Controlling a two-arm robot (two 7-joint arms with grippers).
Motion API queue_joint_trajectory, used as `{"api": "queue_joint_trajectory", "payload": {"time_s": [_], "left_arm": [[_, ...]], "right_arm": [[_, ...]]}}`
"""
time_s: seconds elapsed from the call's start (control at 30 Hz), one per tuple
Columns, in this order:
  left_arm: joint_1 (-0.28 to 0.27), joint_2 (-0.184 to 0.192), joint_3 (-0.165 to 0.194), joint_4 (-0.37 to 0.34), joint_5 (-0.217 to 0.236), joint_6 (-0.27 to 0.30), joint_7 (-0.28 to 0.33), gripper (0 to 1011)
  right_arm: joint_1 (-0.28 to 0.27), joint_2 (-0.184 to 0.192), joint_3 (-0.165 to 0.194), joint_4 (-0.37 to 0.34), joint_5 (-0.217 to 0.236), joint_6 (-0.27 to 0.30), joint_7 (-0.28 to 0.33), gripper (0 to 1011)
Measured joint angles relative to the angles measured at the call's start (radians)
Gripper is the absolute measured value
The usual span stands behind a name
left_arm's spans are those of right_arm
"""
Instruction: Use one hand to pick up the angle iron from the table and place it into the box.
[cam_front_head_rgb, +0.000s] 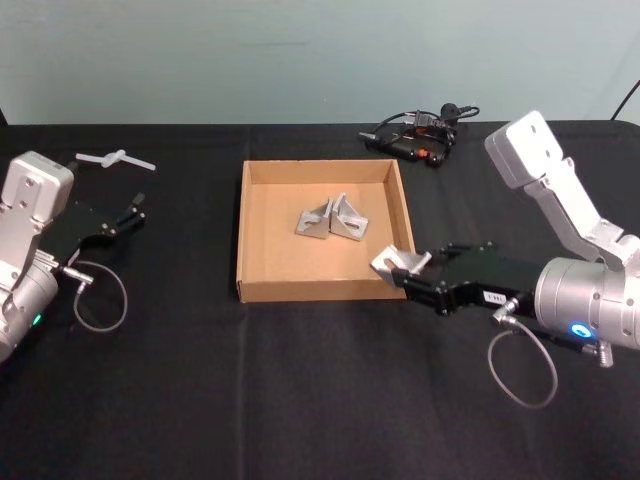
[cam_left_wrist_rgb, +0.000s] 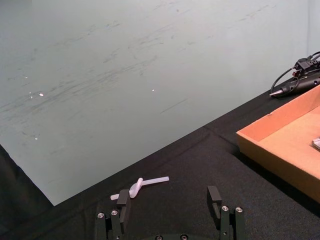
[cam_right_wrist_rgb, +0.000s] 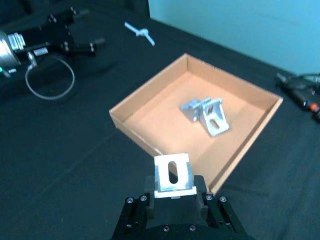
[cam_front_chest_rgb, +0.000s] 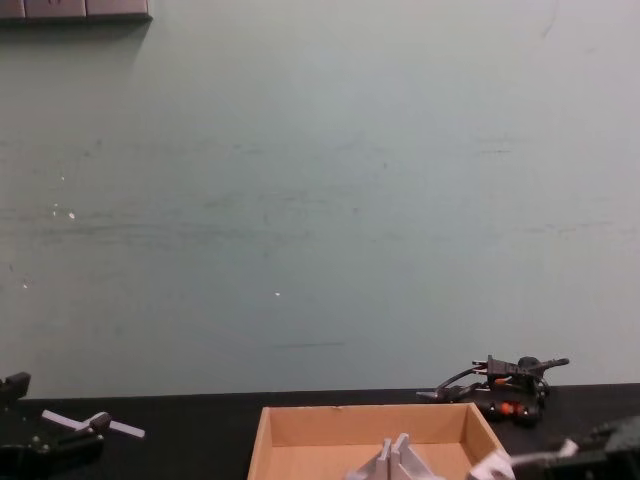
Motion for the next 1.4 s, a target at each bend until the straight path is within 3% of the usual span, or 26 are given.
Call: {"api": "queue_joint_trajectory", "payload": {"time_s": [0.17,0.33,0.37,0.57,0.93,1.17,1.4], "left_arm": [[0.000,0.000,0.000,0.000,0.000,0.000,0.000,1005],[0.000,0.000,0.000,0.000,0.000,0.000,0.000,1005],[0.000,0.000,0.000,0.000,0.000,0.000,0.000,1005],[0.000,0.000,0.000,0.000,0.000,0.000,0.000,1005],[0.000,0.000,0.000,0.000,0.000,0.000,0.000,1005],[0.000,0.000,0.000,0.000,0.000,0.000,0.000,1005],[0.000,0.000,0.000,0.000,0.000,0.000,0.000,1005]], "right_arm": [[0.024,-0.006,-0.014,0.022,0.006,-0.050,0.000,458],[0.107,-0.025,-0.061,0.112,0.012,-0.100,0.019,458],[0.107,-0.025,-0.061,0.112,0.012,-0.100,0.019,458],[0.212,-0.057,-0.139,0.217,-0.010,-0.111,0.024,458],[0.417,-0.137,-0.250,0.432,-0.041,-0.088,0.022,458],[0.477,-0.158,-0.301,0.517,-0.050,-0.083,0.029,458],[0.492,-0.164,-0.316,0.548,-0.047,-0.085,0.032,458]]}}
